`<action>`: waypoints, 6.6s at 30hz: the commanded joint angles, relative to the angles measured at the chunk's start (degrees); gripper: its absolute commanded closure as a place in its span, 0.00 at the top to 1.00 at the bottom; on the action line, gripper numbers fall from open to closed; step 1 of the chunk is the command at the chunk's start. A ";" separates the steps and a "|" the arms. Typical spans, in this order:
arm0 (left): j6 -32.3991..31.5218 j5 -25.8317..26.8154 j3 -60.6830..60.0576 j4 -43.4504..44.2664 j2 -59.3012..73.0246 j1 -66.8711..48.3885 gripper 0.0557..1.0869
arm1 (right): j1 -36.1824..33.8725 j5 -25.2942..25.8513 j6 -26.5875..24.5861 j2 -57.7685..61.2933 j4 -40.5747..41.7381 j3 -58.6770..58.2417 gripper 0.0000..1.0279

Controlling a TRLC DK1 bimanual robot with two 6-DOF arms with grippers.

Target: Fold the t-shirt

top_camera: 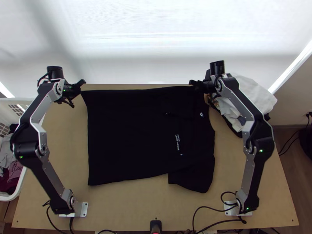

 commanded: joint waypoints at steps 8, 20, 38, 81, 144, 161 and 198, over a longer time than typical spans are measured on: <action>-0.29 1.66 6.11 -12.51 1.34 -1.57 0.04 | -1.02 0.36 4.53 7.17 -14.39 14.20 0.03; -0.11 6.15 -4.00 -16.99 -12.11 -2.53 0.04 | -2.78 0.44 3.66 0.75 -27.31 10.77 0.03; 3.23 7.11 -22.11 -15.50 -23.62 -1.30 0.04 | -1.55 4.93 3.13 -13.57 -17.64 -13.31 0.03; 9.29 11.51 -43.55 -11.46 -56.67 -4.99 0.95 | 1.88 5.19 9.81 -42.93 -33.99 -38.45 0.94; 41.37 -6.86 -55.42 -47.58 -52.89 -18.18 0.95 | 4.34 -2.90 4.01 -53.13 -22.91 -67.45 0.03; 44.10 -7.83 -56.91 -42.92 -41.38 -22.22 0.77 | 5.13 -2.19 4.97 -54.27 -23.09 -67.19 0.03; 41.90 -2.91 -53.57 -35.80 -38.30 -28.37 0.04 | 3.19 -0.08 3.39 -57.61 -23.18 -67.72 0.03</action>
